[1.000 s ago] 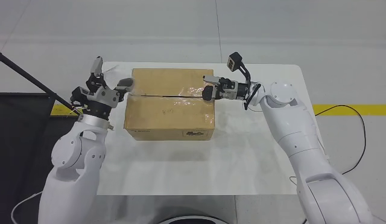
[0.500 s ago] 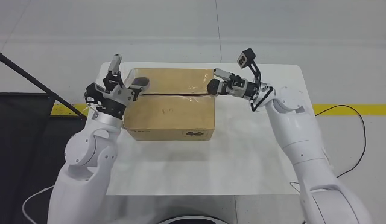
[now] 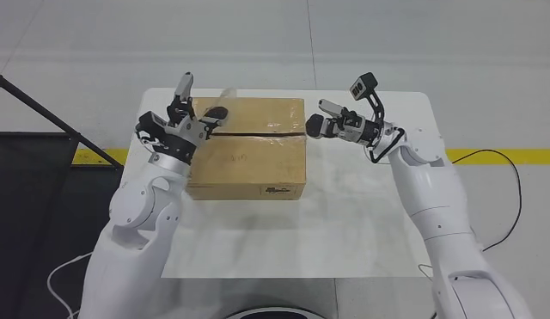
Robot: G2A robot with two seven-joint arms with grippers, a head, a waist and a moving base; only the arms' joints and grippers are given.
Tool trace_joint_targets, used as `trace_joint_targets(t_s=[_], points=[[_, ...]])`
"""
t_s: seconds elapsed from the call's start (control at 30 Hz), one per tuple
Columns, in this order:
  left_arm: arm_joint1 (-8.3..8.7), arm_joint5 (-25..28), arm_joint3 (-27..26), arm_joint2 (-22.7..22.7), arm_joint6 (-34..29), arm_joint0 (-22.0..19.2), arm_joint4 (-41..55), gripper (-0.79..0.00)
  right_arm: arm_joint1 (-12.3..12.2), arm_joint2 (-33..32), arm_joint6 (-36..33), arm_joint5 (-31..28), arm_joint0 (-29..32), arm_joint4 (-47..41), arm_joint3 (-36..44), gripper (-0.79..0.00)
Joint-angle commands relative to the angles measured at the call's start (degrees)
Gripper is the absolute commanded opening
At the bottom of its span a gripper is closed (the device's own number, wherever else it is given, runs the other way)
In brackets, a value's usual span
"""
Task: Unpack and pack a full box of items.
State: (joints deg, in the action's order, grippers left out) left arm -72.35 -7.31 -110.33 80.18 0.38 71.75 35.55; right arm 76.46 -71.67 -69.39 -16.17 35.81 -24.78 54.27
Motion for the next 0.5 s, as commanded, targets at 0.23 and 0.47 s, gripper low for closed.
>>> trace_joint_targets(t_s=[0.23, 0.47], points=[[-0.47, -1.3, 1.6, -3.3, 0.1, -1.2, -2.7, 0.000, -0.5, -0.3, -0.7, -0.8, 0.0, -1.2, -1.1, 0.000], [-1.01, -2.6, 4.9, -6.2, 0.2, -3.1, -3.8, 0.000, -0.9, -0.6, -1.1, -1.5, 0.3, -1.9, -1.7, 0.000]])
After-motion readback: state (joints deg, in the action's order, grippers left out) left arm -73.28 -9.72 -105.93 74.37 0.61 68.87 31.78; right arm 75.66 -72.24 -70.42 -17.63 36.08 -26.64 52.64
